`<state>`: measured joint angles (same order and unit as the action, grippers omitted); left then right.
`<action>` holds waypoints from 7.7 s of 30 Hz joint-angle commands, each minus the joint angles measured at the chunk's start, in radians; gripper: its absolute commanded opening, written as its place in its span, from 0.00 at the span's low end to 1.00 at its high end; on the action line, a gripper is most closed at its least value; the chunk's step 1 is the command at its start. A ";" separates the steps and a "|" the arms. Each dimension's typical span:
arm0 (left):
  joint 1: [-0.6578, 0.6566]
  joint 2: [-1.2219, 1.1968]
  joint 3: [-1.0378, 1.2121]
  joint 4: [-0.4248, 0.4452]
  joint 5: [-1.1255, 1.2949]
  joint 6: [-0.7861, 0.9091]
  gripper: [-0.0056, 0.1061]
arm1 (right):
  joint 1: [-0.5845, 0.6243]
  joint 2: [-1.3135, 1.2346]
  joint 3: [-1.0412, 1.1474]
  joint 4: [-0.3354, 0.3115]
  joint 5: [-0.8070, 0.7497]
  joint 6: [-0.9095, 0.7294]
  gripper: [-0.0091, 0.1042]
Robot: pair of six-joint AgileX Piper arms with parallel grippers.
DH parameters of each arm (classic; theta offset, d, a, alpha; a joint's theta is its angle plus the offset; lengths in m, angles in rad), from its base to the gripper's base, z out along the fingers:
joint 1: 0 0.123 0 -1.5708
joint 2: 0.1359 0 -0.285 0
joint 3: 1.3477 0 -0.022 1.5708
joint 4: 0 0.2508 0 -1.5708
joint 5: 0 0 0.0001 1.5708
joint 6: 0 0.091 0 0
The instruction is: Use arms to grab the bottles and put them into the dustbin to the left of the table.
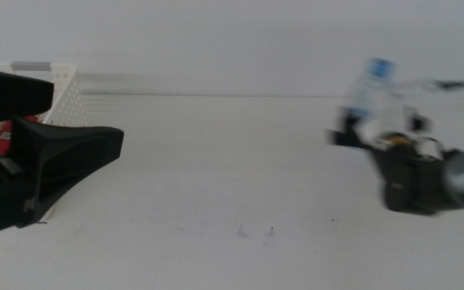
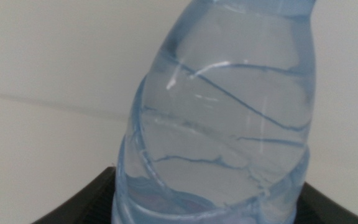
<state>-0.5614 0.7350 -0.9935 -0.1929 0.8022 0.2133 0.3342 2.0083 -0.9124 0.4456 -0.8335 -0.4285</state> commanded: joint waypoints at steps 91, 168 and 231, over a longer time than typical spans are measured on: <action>-0.006 0.120 0.842 0.052 -1.347 -0.143 0.89 | 0.401 -0.787 -0.383 -0.545 1.568 0.637 0.84; 0.259 0.720 -0.193 0.108 -0.192 -0.023 0.03 | 0.401 -0.787 -0.383 -0.545 1.568 0.637 0.84; 0.550 0.523 -0.334 -0.029 -0.016 0.092 0.89 | 0.401 -0.787 -0.383 -0.545 1.568 0.637 0.84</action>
<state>0.0165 1.3288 -1.3667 -0.2000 0.8195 0.3211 0.7348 1.2216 -1.2887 -0.0877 0.7393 0.2080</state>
